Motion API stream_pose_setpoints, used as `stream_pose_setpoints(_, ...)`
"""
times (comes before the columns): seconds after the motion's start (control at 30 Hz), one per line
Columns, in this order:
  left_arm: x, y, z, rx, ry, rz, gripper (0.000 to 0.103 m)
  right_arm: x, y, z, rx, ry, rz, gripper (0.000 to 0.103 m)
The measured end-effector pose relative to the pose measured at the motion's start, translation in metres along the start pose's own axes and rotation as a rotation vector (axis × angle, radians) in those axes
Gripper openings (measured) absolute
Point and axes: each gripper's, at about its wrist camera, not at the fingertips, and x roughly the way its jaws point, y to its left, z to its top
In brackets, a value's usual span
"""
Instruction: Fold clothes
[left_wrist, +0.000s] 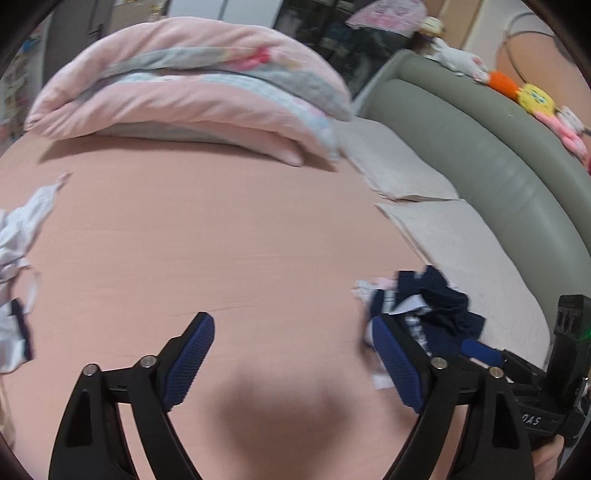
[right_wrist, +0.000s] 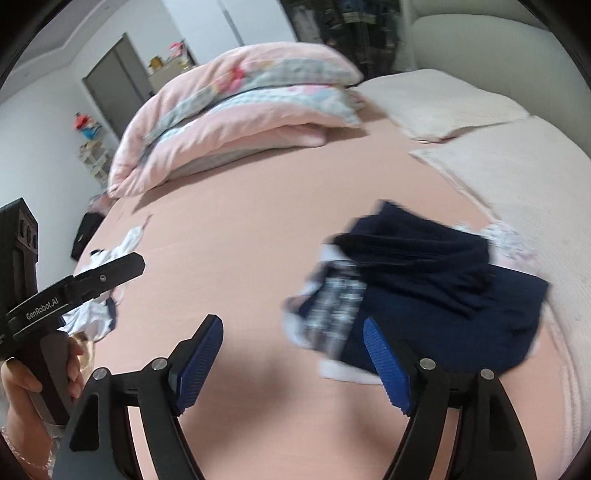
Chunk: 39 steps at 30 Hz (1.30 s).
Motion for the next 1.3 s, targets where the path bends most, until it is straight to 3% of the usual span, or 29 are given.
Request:
stream_pose_setpoints(0.17, -0.016, 0.049, -0.001, -0.042, 0.014, 0.168, 0.095, 0.017, 0.055, 0.004, -0.059, 0.012, 0.003, 0.096)
stream_pose_setpoints(0.23, -0.024, 0.07, -0.002, -0.089, 0.011, 0.187, 0.095, 0.021, 0.073, 0.003, -0.08, 0.003, -0.026, 0.103)
stream_pose_setpoints(0.5, -0.058, 0.122, -0.012, -0.161, -0.017, 0.25, 0.095, 0.026, 0.125, -0.004, -0.146, -0.02, -0.144, 0.103)
stream_pose_setpoints(0.63, -0.078, 0.13, -0.024, -0.169, -0.025, 0.228, 0.095, 0.016, 0.141, -0.005, -0.161, -0.038, -0.192, 0.103)
stream_pose_setpoints(0.97, -0.142, 0.109, -0.057, -0.124, -0.092, 0.27, 0.095, -0.04, 0.174, -0.024, -0.213, -0.071, -0.195, 0.103)
stream_pose_setpoints(1.13, -0.177, 0.083, -0.084, -0.113, -0.136, 0.315, 0.095, -0.086, 0.184, -0.063, -0.226, -0.112, -0.209, 0.103)
stream_pose_setpoints(1.3, -0.202, 0.055, -0.119, -0.099, -0.156, 0.301, 0.095, -0.114, 0.179, -0.097, -0.176, -0.119, -0.223, 0.103)
